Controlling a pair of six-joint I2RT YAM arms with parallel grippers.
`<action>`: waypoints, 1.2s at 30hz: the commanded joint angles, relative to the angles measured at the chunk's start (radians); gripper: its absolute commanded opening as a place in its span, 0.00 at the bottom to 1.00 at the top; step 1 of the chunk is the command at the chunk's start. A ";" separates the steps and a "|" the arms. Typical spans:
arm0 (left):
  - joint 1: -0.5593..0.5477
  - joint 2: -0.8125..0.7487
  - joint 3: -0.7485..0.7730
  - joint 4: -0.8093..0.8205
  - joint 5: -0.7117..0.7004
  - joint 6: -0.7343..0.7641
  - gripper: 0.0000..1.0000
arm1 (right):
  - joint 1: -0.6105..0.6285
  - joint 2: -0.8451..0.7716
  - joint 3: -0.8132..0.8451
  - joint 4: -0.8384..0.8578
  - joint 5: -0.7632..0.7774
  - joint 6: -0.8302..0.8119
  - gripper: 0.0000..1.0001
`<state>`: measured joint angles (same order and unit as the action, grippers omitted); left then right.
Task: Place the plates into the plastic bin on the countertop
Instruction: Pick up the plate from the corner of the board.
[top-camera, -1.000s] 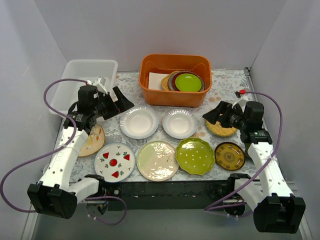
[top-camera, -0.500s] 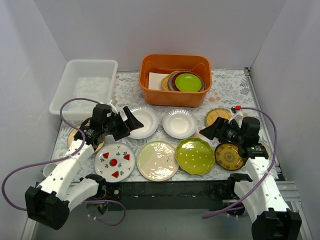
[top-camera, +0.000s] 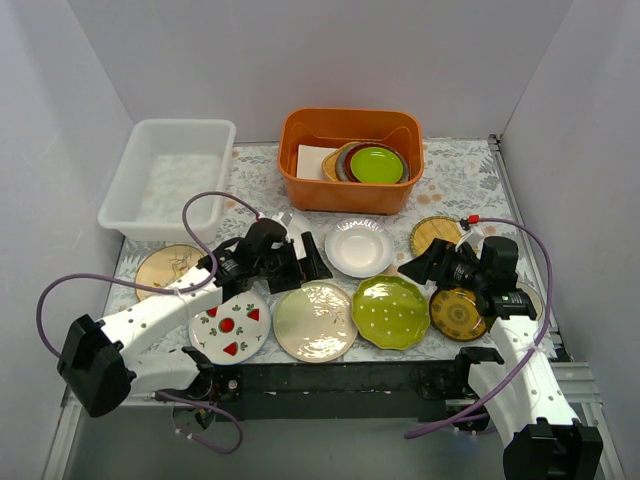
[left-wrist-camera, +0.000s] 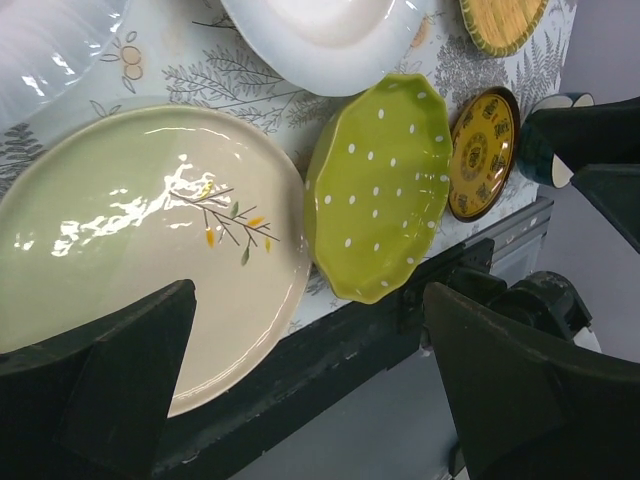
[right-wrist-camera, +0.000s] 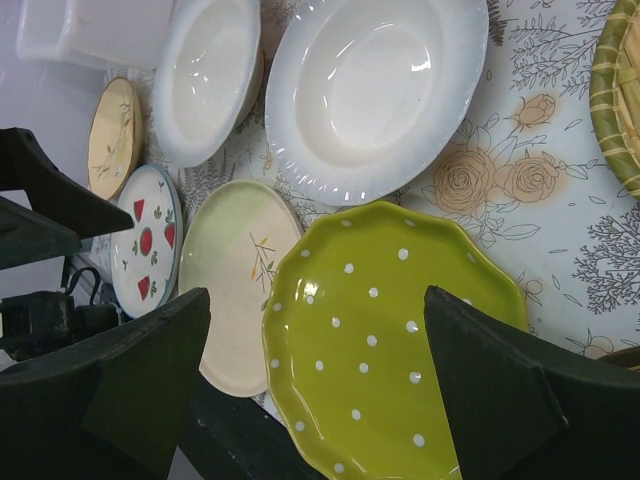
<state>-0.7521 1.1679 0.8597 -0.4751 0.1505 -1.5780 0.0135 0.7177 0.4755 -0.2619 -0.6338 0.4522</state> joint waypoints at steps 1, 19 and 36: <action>-0.070 0.041 0.056 0.050 -0.063 -0.036 0.98 | 0.000 -0.001 0.014 0.006 -0.035 -0.015 0.95; -0.303 0.305 0.128 0.154 -0.138 -0.112 0.94 | 0.003 0.000 -0.012 0.023 -0.053 -0.014 0.95; -0.349 0.411 0.095 0.248 -0.181 -0.154 0.77 | 0.002 0.023 -0.038 0.036 -0.058 -0.024 0.94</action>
<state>-1.0969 1.5791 0.9512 -0.2642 0.0029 -1.7168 0.0135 0.7376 0.4408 -0.2596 -0.6643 0.4416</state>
